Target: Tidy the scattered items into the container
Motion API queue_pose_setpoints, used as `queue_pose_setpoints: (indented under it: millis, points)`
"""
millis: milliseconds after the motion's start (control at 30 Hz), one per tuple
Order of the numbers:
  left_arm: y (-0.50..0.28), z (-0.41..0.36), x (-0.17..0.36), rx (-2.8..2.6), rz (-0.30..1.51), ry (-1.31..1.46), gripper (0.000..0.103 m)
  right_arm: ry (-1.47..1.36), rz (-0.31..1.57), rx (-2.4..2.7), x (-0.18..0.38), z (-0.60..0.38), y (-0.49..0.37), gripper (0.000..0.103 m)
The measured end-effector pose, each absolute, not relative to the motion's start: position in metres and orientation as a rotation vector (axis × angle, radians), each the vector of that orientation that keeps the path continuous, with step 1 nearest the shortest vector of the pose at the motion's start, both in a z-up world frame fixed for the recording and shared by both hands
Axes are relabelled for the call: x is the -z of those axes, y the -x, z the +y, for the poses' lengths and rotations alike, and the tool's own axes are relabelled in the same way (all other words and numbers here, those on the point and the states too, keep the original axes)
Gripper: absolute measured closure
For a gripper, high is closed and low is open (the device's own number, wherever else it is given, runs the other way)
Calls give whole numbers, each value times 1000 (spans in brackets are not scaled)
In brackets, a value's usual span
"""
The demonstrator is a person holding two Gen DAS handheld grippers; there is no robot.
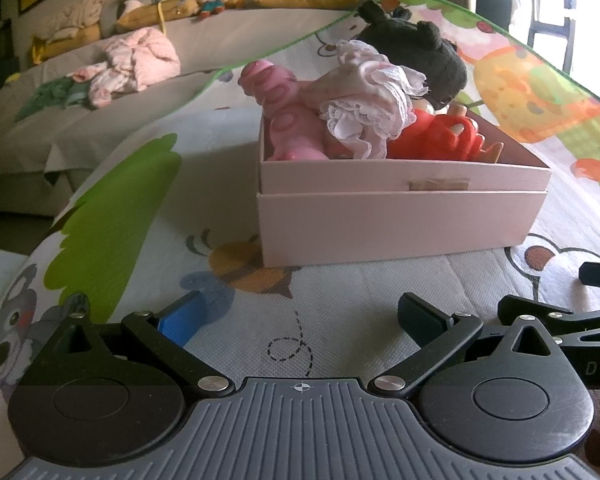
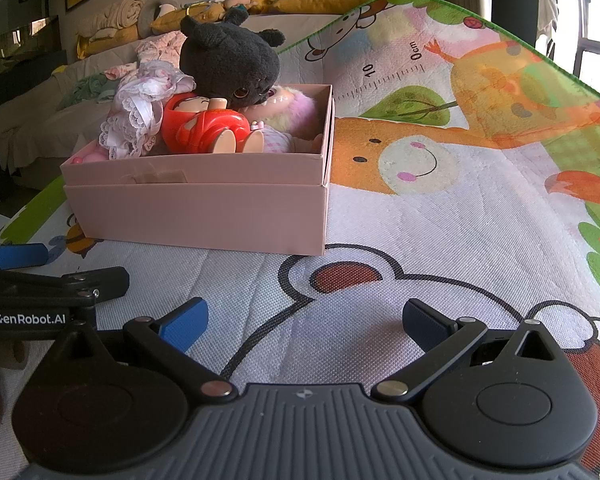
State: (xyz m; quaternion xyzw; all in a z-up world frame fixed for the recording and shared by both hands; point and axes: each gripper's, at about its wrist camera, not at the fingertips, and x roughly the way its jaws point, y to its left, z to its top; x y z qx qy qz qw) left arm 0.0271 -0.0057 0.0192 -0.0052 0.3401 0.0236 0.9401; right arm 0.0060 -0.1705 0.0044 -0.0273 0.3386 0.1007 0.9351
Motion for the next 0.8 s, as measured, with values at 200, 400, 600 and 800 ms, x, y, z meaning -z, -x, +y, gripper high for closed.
queue_pose_setpoints:
  millis: [200,400,600,800]
  points:
    - [-27,-6,-19,-48,694,11,0,57,692,-205,-4,-170,-7,0]
    - [-27,-7,-20,-41,695,12,0,55,692,-206,-4,-170,-7,0]
    - [-27,-6,-20,-40,695,12,0,55,692,-206,-4,-171,-7,0]
    - [-27,-6,-20,-40,695,12,0,55,692,-206,-4,-171,-7,0]
